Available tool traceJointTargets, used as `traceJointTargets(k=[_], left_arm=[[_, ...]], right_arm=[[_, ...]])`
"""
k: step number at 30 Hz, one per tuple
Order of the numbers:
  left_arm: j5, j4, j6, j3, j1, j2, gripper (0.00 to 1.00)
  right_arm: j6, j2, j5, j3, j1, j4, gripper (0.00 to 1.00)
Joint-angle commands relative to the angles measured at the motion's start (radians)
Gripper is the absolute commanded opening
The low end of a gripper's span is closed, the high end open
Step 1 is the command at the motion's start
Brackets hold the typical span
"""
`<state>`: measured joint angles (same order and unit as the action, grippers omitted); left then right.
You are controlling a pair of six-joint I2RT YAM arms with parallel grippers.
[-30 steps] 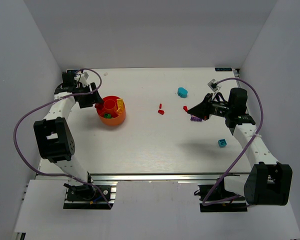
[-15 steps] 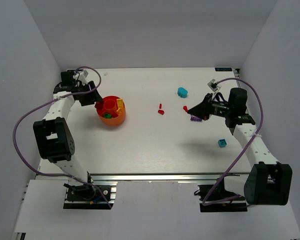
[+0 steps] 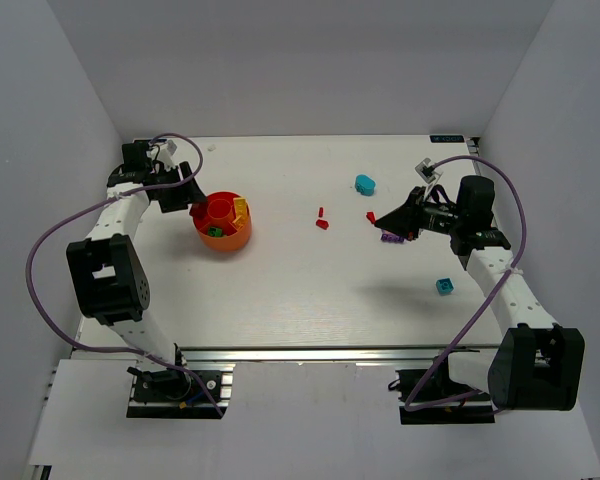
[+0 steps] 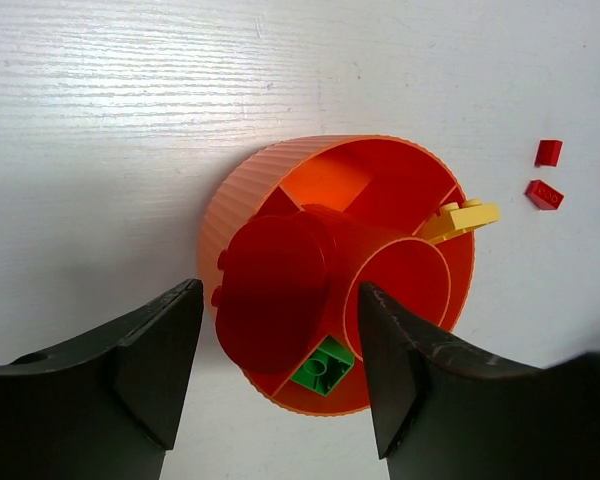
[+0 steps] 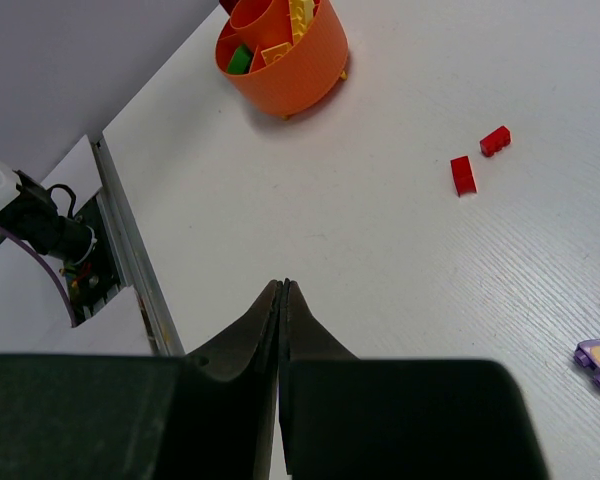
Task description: Sort the legos into containers by color
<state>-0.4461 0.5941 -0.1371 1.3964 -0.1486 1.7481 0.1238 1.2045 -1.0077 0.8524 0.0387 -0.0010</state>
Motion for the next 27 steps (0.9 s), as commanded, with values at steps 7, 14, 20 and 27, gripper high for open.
traceJointTargets(k=[7, 14, 20, 27], left_arm=[[0.009, -0.007, 0.007, 0.016, -0.005, 0.017, 0.73], [-0.019, -0.013, 0.007, 0.013, -0.005, 0.024, 0.67], [-0.028, -0.016, 0.004, 0.015, -0.005, 0.014, 0.58], [-0.026, -0.028, -0.004, 0.024, -0.005, -0.019, 0.50]], right_arm=[[-0.009, 0.007, -0.005, 0.000, -0.011, 0.010, 0.03], [-0.007, 0.007, -0.003, -0.001, -0.010, 0.010, 0.03], [-0.009, 0.009, -0.003, 0.000, -0.007, 0.010, 0.03], [-0.009, 0.009, -0.008, -0.001, -0.010, 0.012, 0.03]])
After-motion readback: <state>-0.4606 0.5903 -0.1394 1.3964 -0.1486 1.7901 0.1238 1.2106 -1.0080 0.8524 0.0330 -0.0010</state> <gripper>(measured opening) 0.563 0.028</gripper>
